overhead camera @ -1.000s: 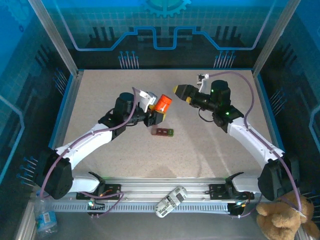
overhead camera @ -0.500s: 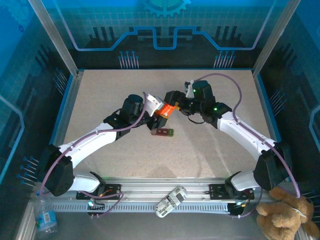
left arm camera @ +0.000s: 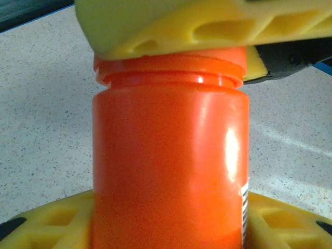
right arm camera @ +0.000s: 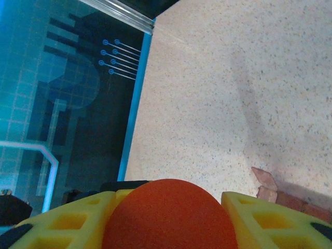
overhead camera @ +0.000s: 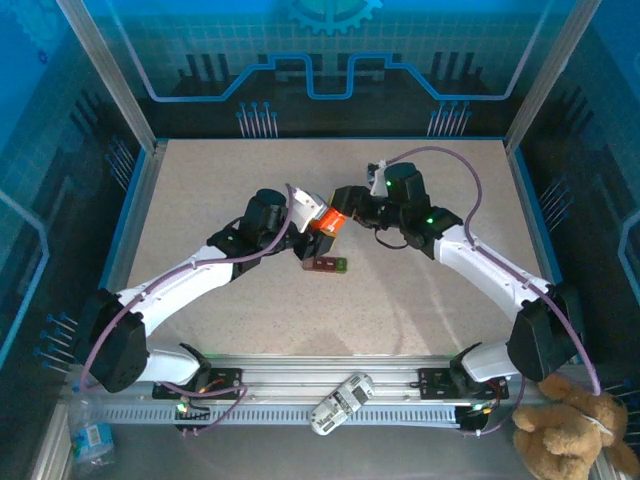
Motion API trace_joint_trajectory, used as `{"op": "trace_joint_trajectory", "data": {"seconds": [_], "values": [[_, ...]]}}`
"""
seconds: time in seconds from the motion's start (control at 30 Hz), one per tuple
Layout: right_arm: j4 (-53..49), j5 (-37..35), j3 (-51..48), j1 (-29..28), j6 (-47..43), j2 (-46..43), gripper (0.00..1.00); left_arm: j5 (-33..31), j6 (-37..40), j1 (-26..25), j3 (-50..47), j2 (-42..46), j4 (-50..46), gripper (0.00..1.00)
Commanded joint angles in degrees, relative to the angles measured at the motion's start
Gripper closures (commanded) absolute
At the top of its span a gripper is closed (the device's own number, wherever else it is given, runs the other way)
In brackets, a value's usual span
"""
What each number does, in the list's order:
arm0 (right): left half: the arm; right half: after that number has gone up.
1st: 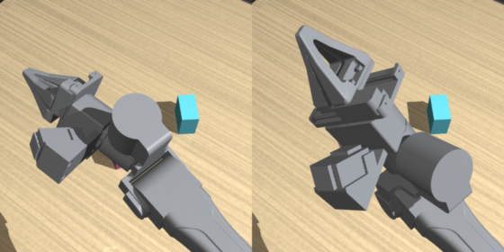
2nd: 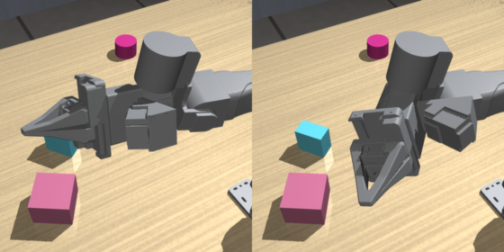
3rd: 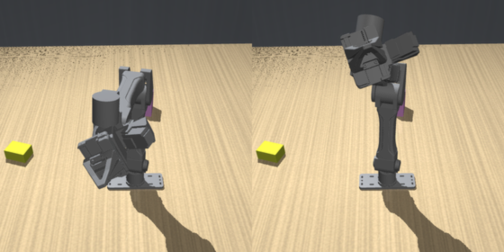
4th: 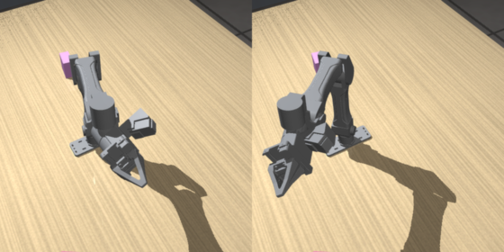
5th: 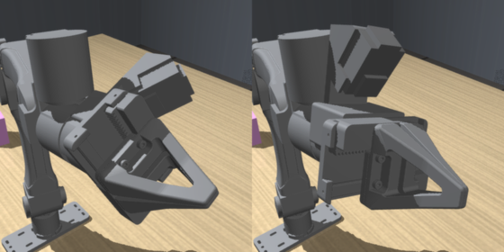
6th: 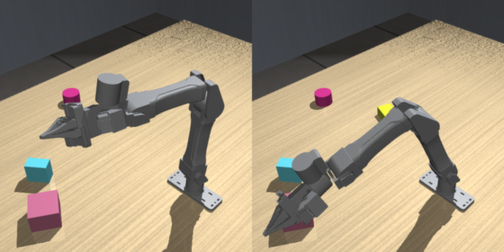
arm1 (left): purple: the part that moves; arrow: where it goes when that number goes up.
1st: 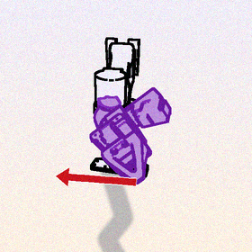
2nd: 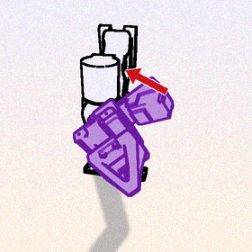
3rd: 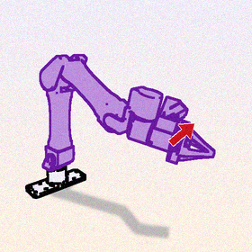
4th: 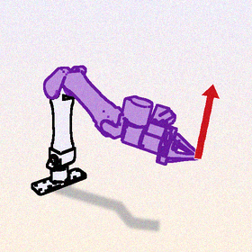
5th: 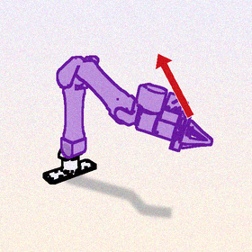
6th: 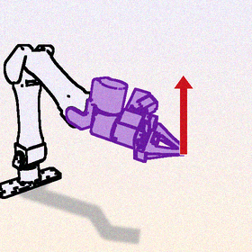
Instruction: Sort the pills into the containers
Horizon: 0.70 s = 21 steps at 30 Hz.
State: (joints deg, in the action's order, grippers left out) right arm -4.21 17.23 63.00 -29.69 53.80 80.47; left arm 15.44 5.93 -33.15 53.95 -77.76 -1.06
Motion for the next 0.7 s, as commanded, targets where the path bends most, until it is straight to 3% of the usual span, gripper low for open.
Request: {"op": "trace_joint_trajectory", "data": {"seconds": [0.0,0.1,0.23,0.67], "values": [[18.35,12.53,-5.04,2.83,-11.79,-1.85,0.55,4.73,-1.71,-0.21,2.03,0.65,1.29,1.00],[29.31,20.49,-9.34,4.75,-15.70,-3.38,0.54,10.05,-3.54,-0.10,1.94,1.02,1.27,1.00],[28.74,23.65,-8.44,5.14,-17.12,-3.70,0.57,15.05,-5.75,-0.03,0.60,1.77,3.82,1.00],[28.18,19.56,-9.94,5.07,-15.66,-4.74,0.61,13.10,-5.84,-0.07,-0.08,2.43,4.58,1.00]]}}
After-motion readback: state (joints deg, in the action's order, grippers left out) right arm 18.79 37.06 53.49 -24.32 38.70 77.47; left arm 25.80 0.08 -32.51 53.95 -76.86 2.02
